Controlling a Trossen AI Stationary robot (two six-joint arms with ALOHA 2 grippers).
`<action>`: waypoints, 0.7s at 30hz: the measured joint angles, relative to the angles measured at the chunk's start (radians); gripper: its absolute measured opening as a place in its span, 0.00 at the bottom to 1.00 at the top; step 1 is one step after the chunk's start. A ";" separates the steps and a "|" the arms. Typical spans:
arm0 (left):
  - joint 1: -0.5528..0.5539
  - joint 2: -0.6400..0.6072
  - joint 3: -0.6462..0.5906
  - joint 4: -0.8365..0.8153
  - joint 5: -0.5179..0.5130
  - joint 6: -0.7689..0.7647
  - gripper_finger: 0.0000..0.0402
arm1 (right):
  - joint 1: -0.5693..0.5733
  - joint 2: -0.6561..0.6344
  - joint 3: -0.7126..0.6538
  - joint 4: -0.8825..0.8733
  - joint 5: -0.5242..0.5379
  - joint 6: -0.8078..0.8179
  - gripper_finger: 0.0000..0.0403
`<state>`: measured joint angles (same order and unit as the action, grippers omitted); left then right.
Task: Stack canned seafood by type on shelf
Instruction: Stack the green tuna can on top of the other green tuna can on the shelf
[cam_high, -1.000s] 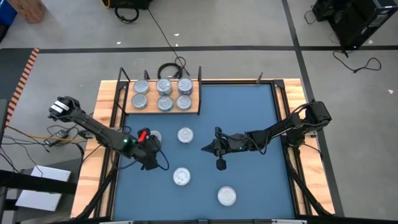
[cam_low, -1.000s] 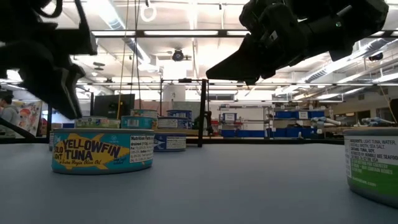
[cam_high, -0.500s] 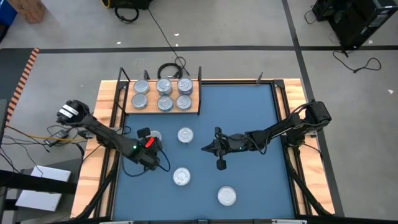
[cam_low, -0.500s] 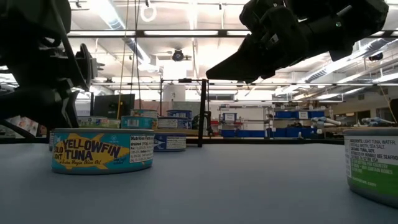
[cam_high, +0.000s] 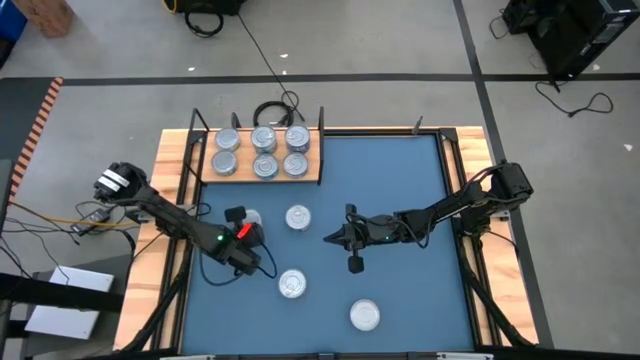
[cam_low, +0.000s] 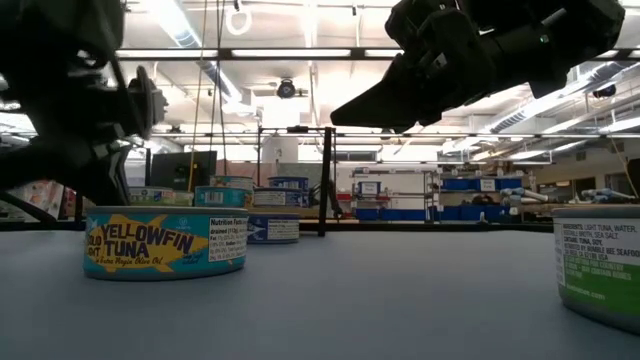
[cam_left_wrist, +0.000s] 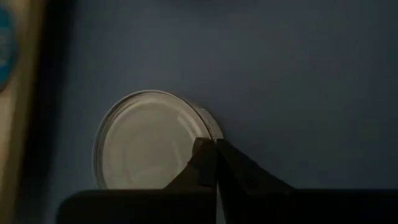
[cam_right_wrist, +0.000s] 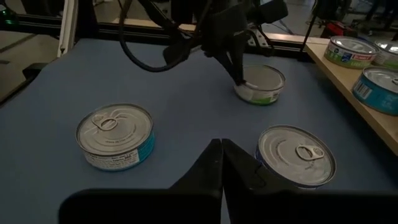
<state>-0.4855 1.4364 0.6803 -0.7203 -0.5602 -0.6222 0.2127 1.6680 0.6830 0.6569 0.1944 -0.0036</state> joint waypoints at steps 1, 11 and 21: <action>0.000 0.000 0.016 0.008 0.017 0.025 0.01 | 0.000 0.000 0.000 0.001 0.008 0.000 0.03; -0.001 -0.003 0.114 0.073 0.008 0.117 0.00 | 0.009 0.000 0.000 0.005 0.119 -0.026 0.21; 0.020 -0.016 0.176 0.178 0.003 0.173 0.00 | 0.025 0.000 0.053 -0.050 0.119 -0.164 0.44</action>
<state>-0.4652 1.4200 0.8561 -0.5422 -0.5568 -0.4492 0.2379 1.6684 0.7361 0.6073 0.3130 -0.1671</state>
